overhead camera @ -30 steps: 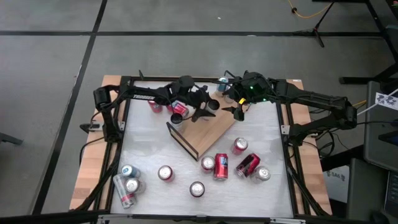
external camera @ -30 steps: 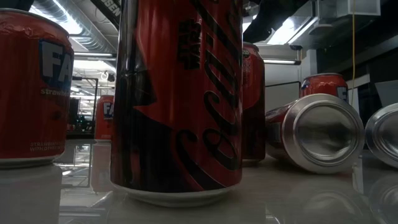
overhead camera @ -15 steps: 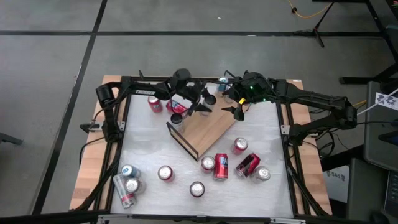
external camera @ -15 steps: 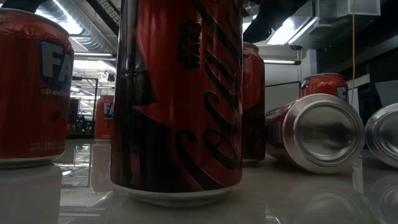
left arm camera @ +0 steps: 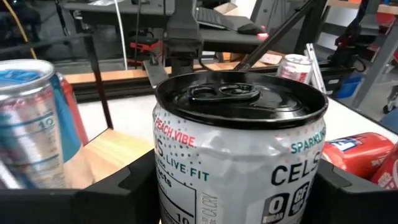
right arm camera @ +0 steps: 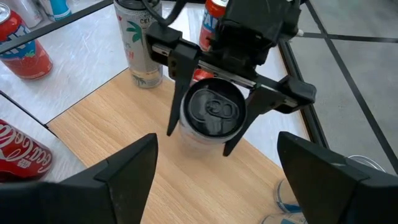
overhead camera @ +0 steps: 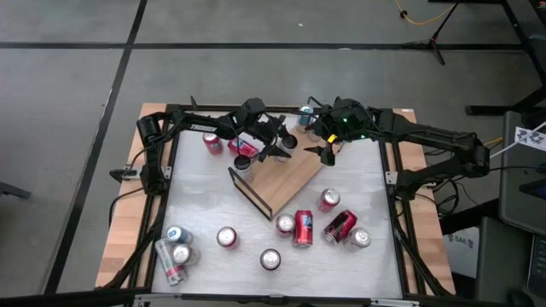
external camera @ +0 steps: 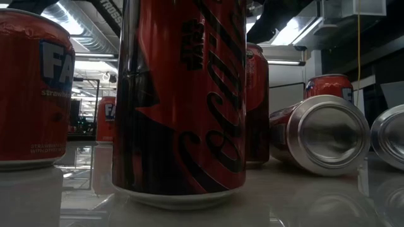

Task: Place canned beverage on shelf
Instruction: Put the white pink soda can on the shelf aligned with the other white pink soda can

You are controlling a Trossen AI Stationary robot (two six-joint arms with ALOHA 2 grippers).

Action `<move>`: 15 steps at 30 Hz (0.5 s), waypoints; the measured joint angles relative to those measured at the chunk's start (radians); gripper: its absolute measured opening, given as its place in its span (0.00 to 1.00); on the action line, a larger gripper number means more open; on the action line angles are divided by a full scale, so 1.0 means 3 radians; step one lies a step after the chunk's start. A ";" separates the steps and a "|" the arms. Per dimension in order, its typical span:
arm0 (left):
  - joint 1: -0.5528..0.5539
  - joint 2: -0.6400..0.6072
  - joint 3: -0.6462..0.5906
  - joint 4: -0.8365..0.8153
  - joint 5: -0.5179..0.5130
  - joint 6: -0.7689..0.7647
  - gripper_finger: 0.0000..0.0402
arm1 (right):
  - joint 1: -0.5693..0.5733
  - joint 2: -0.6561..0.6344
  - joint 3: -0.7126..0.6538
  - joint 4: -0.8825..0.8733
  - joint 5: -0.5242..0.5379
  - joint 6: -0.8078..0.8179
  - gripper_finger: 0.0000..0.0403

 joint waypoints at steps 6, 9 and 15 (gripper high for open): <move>-0.0035 -0.0009 0.0005 -0.0182 -0.0179 0.0153 0.62 | 0.0000 0.0000 0.0000 0.0000 0.0000 0.0000 0.80; -0.0061 -0.0010 0.0005 -0.0188 -0.0181 0.0162 0.62 | 0.0000 0.0000 0.0000 0.0000 -0.0001 0.0000 0.80; -0.0080 -0.0010 0.0005 -0.0157 -0.0249 0.0149 0.62 | 0.0000 0.0000 0.0000 0.0000 0.0000 0.0000 0.80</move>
